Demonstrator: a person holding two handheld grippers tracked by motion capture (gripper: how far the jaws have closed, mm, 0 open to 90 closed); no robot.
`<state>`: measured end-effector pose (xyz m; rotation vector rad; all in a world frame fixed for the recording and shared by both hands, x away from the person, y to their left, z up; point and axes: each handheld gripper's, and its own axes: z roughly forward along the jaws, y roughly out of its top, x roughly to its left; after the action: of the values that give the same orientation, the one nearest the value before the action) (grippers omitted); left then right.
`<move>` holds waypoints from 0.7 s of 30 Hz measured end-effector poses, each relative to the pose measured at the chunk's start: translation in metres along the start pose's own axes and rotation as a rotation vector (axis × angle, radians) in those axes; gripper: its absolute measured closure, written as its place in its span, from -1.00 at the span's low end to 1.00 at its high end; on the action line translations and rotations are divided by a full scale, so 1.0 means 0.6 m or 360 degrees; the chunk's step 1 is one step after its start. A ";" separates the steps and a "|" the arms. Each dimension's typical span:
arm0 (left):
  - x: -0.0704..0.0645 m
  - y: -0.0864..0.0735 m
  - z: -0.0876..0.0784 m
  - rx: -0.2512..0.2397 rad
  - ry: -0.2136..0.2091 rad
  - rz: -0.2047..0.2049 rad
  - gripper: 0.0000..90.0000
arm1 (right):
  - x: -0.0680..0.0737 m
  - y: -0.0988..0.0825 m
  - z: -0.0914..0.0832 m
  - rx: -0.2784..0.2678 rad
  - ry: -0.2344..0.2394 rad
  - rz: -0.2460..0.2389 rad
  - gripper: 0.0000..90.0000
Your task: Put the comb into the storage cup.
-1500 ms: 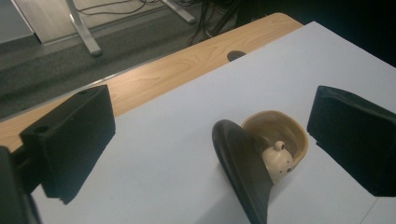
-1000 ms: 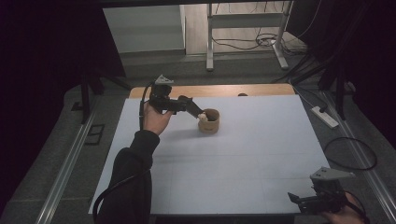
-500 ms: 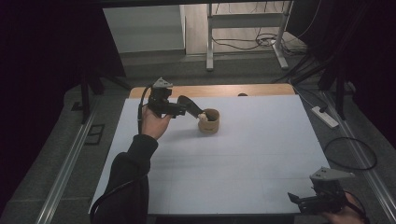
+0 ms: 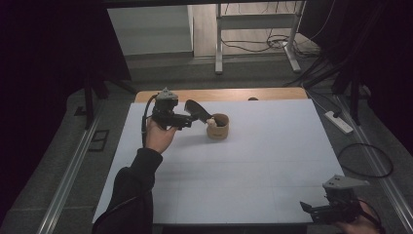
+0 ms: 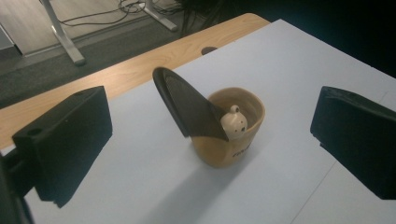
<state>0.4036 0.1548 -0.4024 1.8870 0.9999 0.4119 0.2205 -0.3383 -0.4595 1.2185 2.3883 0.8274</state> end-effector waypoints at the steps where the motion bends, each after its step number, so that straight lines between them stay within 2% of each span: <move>1: 0.000 -0.003 0.000 -0.0001 -0.0001 -0.0004 -1.00 | 0.000 0.000 0.000 -0.0002 -0.0002 0.0000 -0.99; 6: -0.001 -0.014 -0.002 -0.0012 -0.0008 -0.0013 -1.00 | -0.002 0.000 0.000 -0.0002 -0.0005 0.0011 -1.00; 21: -0.014 -0.044 0.000 0.0003 -0.0009 0.0013 -1.00 | -0.002 0.000 -0.001 -0.0008 -0.0001 0.0015 -1.00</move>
<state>0.3860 0.1546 -0.4240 1.8938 0.9896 0.4103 0.2210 -0.3395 -0.4593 1.2289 2.3802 0.8357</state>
